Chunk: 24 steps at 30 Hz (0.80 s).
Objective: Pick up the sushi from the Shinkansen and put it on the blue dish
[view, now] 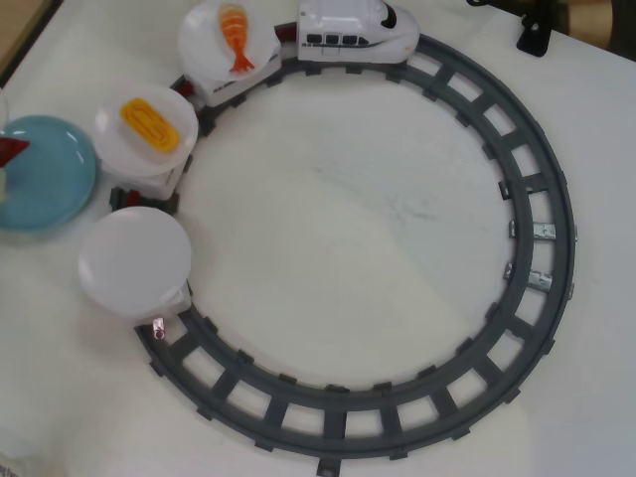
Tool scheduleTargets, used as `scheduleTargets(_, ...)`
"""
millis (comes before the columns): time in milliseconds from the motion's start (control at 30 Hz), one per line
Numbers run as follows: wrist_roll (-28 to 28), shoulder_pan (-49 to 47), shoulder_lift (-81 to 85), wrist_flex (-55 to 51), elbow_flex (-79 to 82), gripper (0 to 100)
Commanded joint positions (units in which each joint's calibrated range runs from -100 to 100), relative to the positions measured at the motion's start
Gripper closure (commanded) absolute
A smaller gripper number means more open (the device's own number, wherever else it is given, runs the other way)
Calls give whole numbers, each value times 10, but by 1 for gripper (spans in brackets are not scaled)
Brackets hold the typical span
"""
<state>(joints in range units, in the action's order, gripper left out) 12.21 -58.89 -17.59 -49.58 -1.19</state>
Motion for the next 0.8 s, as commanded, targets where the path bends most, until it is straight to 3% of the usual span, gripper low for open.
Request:
scheduleTargets(0,2,-4,-5,-4,-40,97)
scheduleTargets(600,-2,5,-8,-28,-21,96)
scheduleTargets(767,2,5,-8,-28,-4,86)
